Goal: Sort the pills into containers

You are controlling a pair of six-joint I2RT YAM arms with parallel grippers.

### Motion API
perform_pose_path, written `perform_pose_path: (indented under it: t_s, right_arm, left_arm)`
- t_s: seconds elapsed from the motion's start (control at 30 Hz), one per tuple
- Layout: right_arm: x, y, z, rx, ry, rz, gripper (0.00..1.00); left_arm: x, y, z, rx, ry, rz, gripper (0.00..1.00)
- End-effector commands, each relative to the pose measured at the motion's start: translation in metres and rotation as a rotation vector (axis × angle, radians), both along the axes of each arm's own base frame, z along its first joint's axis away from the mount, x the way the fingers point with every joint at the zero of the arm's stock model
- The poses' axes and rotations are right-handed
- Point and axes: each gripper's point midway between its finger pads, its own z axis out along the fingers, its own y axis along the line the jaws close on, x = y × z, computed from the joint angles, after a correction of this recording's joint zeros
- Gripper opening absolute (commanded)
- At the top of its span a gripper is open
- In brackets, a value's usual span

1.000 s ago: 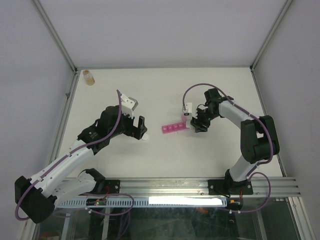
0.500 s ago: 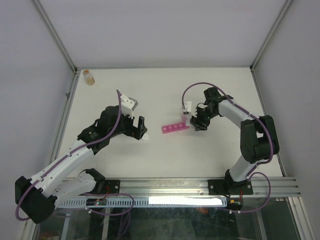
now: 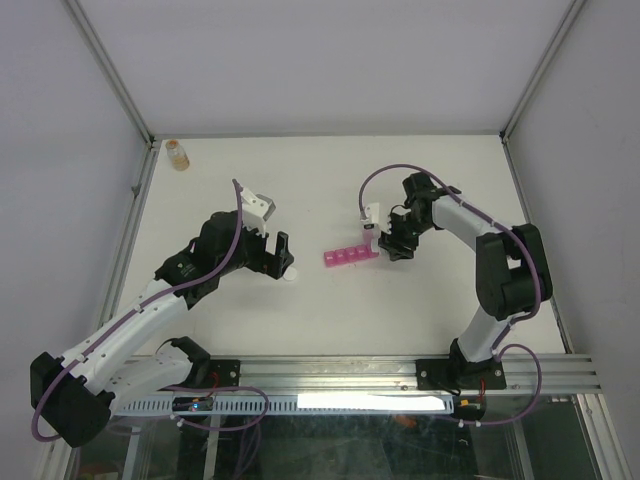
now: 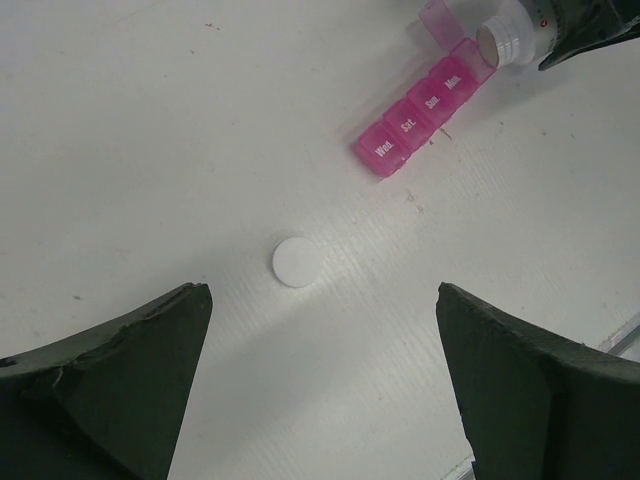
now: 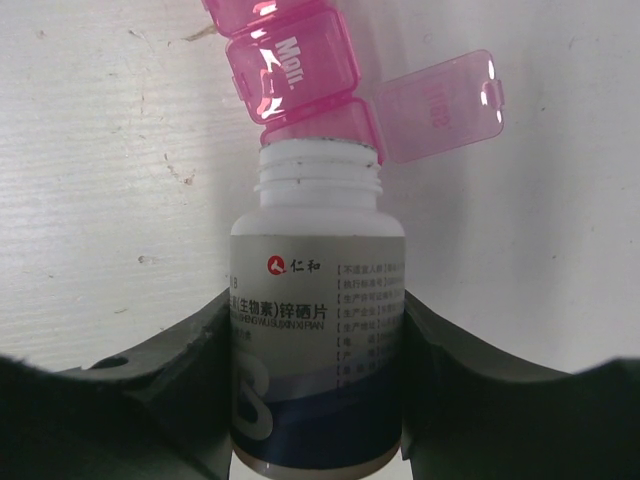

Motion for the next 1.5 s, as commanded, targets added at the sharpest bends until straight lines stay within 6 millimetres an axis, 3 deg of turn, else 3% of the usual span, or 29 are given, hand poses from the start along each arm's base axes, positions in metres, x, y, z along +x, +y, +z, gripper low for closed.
perform_pose_path:
  t_s: [0.0, 1.47]
  right_arm:
    - [0.0114, 0.003, 0.0127, -0.011, -0.046, 0.032, 0.0]
    - [0.0147, 0.0029, 0.0132, -0.121, -0.022, 0.137, 0.0]
  left_arm:
    - [0.0071, -0.003, 0.012, -0.025, -0.052, -0.012, 0.99]
    - [0.0057, -0.0039, 0.013, -0.033, -0.052, -0.023, 0.99]
